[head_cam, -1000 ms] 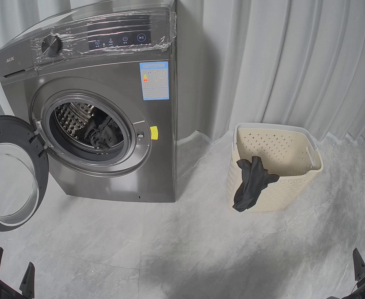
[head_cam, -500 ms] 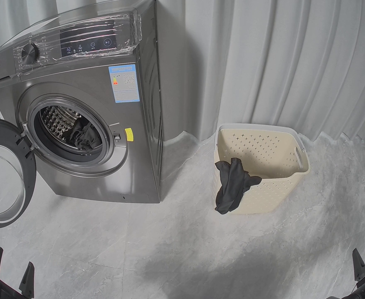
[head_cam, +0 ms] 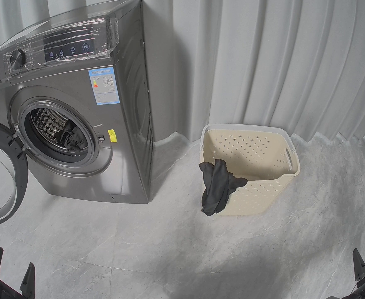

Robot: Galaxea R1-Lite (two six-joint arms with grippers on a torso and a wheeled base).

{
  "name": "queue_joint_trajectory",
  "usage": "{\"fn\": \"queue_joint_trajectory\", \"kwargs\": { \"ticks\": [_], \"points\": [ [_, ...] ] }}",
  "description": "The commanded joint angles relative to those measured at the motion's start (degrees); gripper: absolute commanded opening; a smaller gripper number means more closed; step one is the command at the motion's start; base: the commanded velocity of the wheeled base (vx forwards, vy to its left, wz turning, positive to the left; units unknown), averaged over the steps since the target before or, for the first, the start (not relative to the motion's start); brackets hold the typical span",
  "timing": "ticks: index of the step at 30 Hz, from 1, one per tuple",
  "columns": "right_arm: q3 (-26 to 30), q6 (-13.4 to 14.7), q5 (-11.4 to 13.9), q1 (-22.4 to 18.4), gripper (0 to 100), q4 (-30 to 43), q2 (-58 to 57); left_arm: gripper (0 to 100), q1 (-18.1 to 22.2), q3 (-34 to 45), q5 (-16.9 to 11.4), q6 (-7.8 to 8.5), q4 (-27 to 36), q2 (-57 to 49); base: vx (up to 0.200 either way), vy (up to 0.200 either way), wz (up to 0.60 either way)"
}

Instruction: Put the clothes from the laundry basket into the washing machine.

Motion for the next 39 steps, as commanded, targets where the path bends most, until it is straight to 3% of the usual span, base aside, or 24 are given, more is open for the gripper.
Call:
{"fn": "queue_joint_trajectory", "kwargs": {
  "ticks": [1, 15, 30, 34, 37, 38, 39],
  "points": [
    [1.0, 0.2, 0.0, -0.2, 100, 0.1, -0.9, 100, 0.0, 0.9, 0.1, -0.17, 0.0, -0.9, 0.200, 0.000, 0.00],
    [1.0, 0.3, -0.1, -0.1, 100, 0.0, -0.9, 100, 0.0, 0.9, 0.2, -0.52, 0.0, -0.9, 0.200, 0.000, 0.00],
    [1.0, 0.2, -0.2, 0.0, 100, 0.1, -0.9, 100, 0.0, 0.9, 0.1, -0.96, -0.1, -0.9, 0.000, 0.000, 0.00],
    [1.0, 0.3, -0.4, -0.2, 100, 0.0, -0.9, 100, 0.0, 0.9, 0.1, -0.87, -0.1, -0.9, 0.150, 0.000, 0.00],
    [-4.2, 1.0, -0.5, 0.0, 100, -3.7, -0.9, 100, 0.0, 0.9, 0.1, -0.87, 0.0, -0.9, 0.000, 0.000, 0.00],
    [-11.4, 1.6, -0.1, 0.5, 100, -3.4, 0.0, 100, 0.0, 0.9, 0.1, -0.70, -0.1, -0.9, 0.000, 0.000, 0.00],
    [-13.0, 1.6, 0.2, 0.7, 100, -2.2, 2.1, 100, 0.0, 0.9, 0.0, -0.43, -0.1, -0.9, 0.000, 0.000, 0.00]
  ]
}}
